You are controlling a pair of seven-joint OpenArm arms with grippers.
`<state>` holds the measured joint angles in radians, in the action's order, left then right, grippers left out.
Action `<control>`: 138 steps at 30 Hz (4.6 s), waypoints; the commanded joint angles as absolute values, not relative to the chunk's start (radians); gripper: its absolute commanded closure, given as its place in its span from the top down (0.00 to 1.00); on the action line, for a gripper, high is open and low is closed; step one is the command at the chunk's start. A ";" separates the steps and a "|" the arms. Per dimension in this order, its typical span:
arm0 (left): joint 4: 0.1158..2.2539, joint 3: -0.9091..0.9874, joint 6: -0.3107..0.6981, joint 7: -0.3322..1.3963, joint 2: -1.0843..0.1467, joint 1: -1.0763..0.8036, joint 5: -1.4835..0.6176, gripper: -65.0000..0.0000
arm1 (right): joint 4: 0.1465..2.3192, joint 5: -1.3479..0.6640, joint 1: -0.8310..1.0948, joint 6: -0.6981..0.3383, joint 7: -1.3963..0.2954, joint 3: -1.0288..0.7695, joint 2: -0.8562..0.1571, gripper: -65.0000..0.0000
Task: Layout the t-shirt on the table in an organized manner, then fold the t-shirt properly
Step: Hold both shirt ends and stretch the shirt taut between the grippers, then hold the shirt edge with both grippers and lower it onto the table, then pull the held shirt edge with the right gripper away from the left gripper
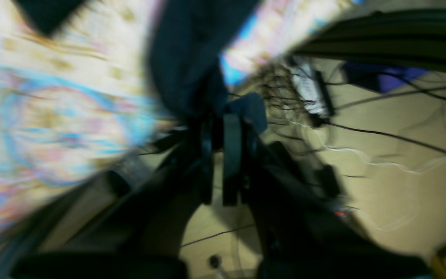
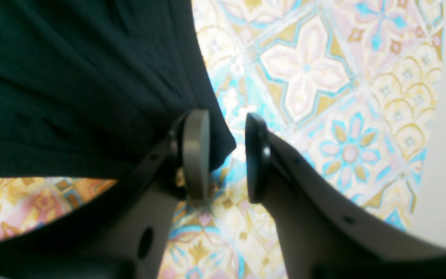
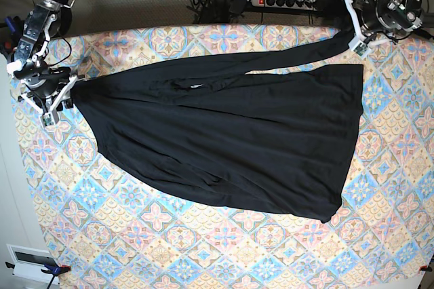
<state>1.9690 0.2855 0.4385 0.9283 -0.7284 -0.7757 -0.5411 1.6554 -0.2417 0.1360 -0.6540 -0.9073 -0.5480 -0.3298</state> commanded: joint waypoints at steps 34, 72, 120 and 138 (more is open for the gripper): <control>1.934 0.530 0.438 1.055 -0.389 -0.174 -0.518 0.00 | 1.744 -0.251 0.177 -0.657 -0.889 -0.435 -0.351 0.23; 1.618 0.420 0.437 0.969 -0.389 -0.214 -0.406 0.27 | 1.779 -0.248 0.323 -0.654 -0.751 -0.124 -0.524 0.32; 1.616 0.420 0.437 0.966 -0.389 -0.219 -0.406 0.27 | 1.862 0.021 0.278 -0.659 -0.697 0.007 -0.668 0.00; 1.616 0.423 0.437 0.963 -0.389 -0.219 -0.407 0.27 | 1.862 -0.077 0.165 -0.659 -0.739 -0.093 -0.668 0.00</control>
<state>1.6012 0.4129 0.4377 0.9802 -0.3714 -0.2241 -0.3992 1.8465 -0.0853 0.1768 -0.6704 -0.7460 -0.0799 -0.6460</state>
